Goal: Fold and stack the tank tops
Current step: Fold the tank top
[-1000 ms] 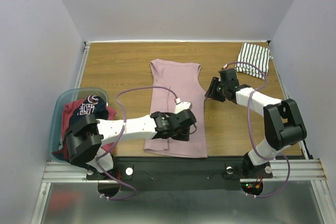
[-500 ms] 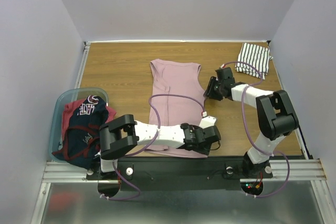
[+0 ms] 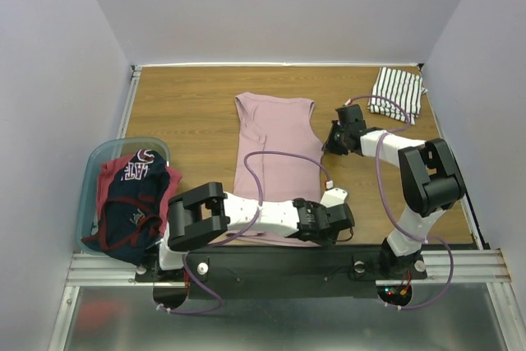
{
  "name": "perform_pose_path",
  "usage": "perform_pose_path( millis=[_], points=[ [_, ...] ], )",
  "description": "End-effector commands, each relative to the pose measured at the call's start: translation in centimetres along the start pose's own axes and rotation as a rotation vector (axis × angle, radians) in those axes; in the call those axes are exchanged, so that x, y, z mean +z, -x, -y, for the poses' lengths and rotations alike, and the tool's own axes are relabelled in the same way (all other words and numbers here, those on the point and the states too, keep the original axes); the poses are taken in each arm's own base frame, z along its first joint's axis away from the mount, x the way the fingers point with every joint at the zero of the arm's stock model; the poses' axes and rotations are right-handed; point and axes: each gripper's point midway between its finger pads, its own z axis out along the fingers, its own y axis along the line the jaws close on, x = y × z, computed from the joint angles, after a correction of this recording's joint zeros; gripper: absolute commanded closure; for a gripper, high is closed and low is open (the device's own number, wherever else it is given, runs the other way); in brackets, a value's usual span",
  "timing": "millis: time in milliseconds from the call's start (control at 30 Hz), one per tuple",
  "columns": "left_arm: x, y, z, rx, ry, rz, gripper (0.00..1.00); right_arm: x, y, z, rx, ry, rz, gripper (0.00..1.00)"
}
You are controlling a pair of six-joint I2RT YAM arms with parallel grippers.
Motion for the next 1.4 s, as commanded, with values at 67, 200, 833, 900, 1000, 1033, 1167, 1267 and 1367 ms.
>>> perform_pose_path(
  millis=[67, 200, 833, 900, 1000, 1033, 1167, 1267, 1367],
  points=[
    [-0.3, 0.8, 0.8, 0.009, 0.009, 0.017, 0.56, -0.1, 2.7, -1.1, 0.006, 0.018, 0.079, 0.90],
    [-0.2, 0.8, 0.5, 0.012, 0.030, 0.020, 0.61, -0.3, 3.0, -1.3, 0.009, 0.022, 0.088, 0.91],
    [-4.9, 3.9, 1.1, -0.064, -0.079, 0.166, 1.00, -2.0, 5.3, -2.7, 0.005, 0.051, 0.148, 0.99],
    [-5.0, 3.5, 0.6, -0.088, -0.084, 0.165, 1.00, -2.2, 5.4, -2.9, 0.008, 0.056, 0.145, 1.00],
    [-5.7, 3.4, 0.2, -0.113, -0.099, 0.176, 1.00, -2.5, 5.9, -3.4, 0.013, 0.067, 0.150, 1.00],
    [-5.7, 3.4, 0.0, -0.118, -0.098, 0.179, 1.00, -2.5, 5.9, -3.6, 0.011, 0.068, 0.150, 1.00],
    [-6.0, 3.2, -0.8, -0.152, -0.106, 0.188, 1.00, -2.7, 6.0, -4.6, -0.006, 0.063, 0.157, 1.00],
    [-6.1, 2.9, -1.5, -0.178, -0.108, 0.192, 1.00, -2.7, 6.1, -5.5, -0.026, 0.057, 0.163, 1.00],
    [-6.4, 2.6, -2.3, -0.213, -0.107, 0.200, 1.00, -2.5, 6.1, -6.7, -0.043, 0.056, 0.169, 1.00]
  ],
)
